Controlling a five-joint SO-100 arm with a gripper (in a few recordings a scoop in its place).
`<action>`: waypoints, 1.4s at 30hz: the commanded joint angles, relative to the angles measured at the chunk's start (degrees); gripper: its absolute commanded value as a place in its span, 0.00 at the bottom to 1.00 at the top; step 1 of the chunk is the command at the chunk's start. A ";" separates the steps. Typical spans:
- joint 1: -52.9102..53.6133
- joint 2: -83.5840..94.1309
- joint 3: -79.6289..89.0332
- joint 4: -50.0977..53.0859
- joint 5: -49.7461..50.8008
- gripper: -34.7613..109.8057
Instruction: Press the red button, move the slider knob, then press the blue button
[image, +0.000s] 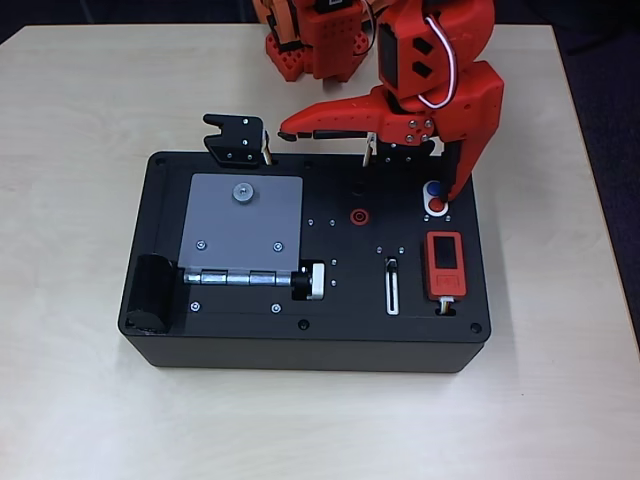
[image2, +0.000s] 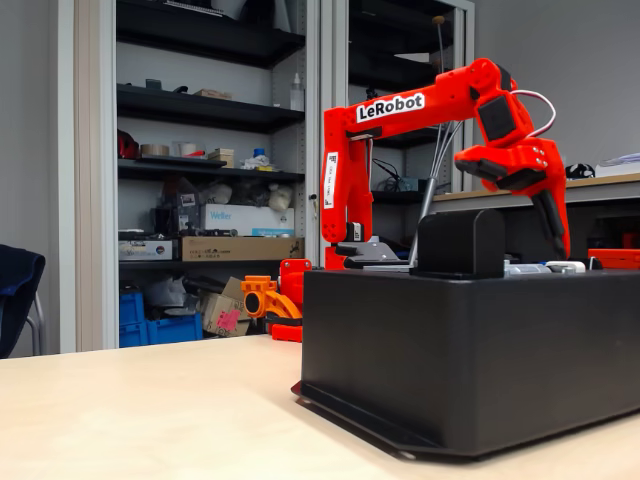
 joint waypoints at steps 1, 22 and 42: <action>-0.44 3.08 1.58 -0.18 0.97 0.95; 1.85 3.52 3.25 -2.90 -0.88 0.95; 1.14 1.85 4.66 -5.36 0.18 0.95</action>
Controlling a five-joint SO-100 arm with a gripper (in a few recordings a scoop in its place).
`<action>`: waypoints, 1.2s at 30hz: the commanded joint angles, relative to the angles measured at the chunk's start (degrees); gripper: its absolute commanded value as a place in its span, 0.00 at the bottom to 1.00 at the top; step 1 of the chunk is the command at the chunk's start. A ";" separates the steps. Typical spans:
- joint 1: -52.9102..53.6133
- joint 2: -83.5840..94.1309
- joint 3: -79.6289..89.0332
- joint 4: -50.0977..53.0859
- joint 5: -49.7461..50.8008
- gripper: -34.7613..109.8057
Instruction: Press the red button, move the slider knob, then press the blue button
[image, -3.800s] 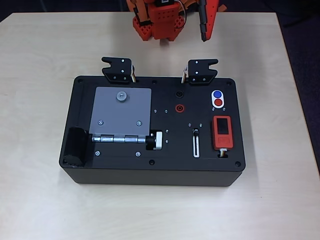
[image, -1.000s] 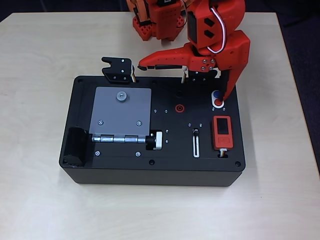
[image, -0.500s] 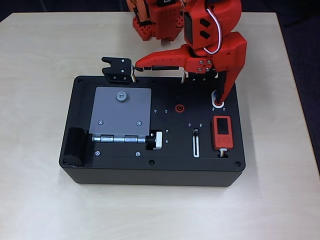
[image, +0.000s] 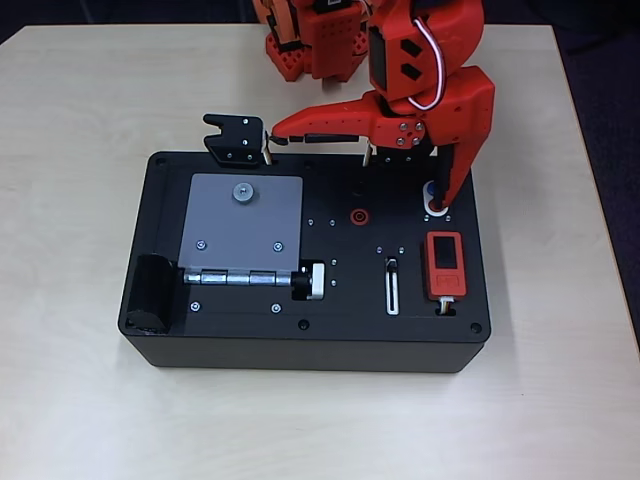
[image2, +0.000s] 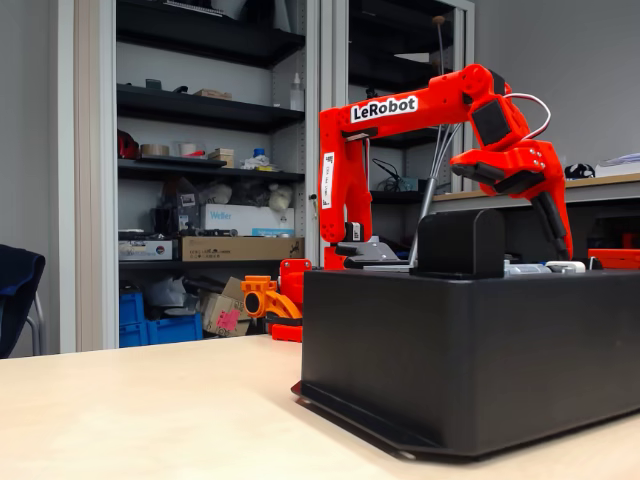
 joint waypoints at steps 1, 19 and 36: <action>-0.53 0.53 0.97 -0.70 1.14 0.95; 0.44 0.79 -2.29 0.35 -1.67 0.95; 3.43 0.62 -10.72 3.25 -4.22 0.79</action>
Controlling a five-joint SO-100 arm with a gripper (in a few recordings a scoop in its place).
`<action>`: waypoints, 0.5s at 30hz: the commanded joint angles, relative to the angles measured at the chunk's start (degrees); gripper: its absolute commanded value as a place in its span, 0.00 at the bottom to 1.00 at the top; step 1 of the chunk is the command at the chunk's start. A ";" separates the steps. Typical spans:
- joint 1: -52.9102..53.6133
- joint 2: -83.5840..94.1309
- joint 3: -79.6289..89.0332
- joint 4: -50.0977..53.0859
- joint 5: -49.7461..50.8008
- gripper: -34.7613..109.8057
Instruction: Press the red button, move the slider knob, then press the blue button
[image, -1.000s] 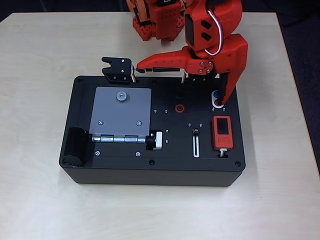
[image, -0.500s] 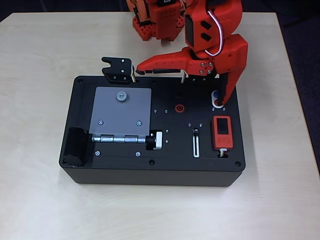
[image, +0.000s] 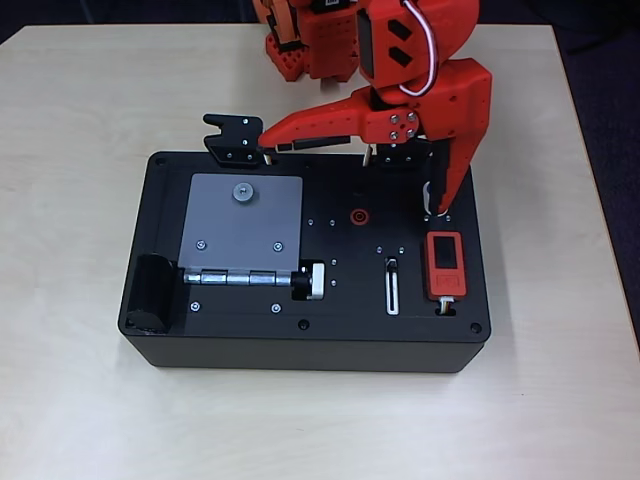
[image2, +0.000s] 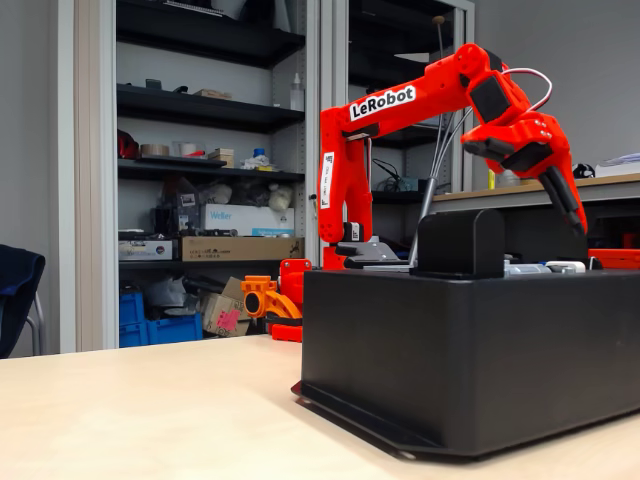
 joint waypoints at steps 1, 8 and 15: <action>0.70 2.02 -2.29 0.88 -1.05 0.71; 2.20 2.02 -3.69 0.62 -3.08 0.24; 3.25 -0.44 -5.01 1.67 -3.43 0.24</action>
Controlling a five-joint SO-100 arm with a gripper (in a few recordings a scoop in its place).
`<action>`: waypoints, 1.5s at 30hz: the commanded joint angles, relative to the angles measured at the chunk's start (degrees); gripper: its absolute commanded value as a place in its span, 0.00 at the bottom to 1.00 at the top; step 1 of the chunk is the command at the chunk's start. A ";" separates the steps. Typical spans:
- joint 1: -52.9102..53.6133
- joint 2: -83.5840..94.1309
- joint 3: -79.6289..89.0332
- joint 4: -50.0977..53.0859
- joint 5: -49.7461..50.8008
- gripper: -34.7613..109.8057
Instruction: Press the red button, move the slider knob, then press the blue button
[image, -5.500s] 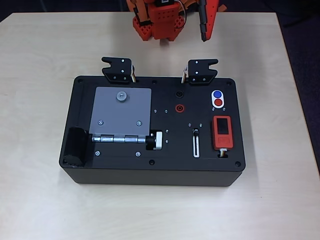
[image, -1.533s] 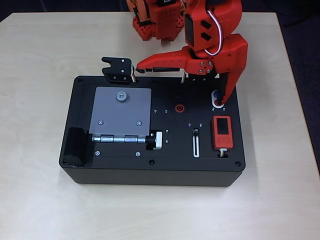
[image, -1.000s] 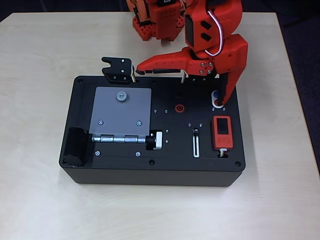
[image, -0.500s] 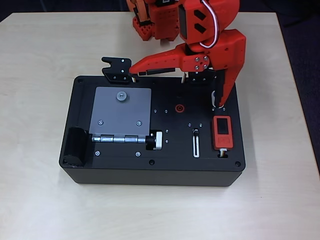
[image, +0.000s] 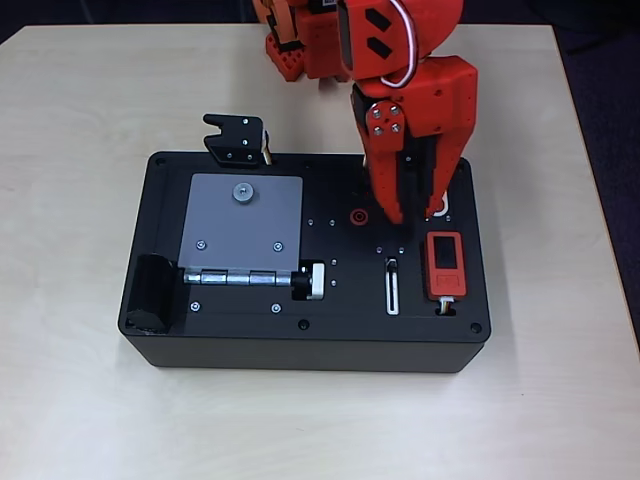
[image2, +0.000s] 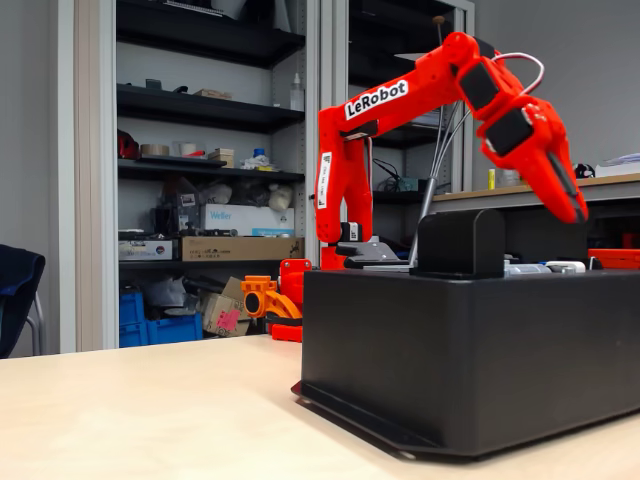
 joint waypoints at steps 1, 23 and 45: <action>0.88 -0.09 -1.32 1.05 -0.62 0.24; 3.52 -9.58 -5.54 4.13 0.53 0.24; 2.11 -15.73 -15.29 6.06 2.81 0.24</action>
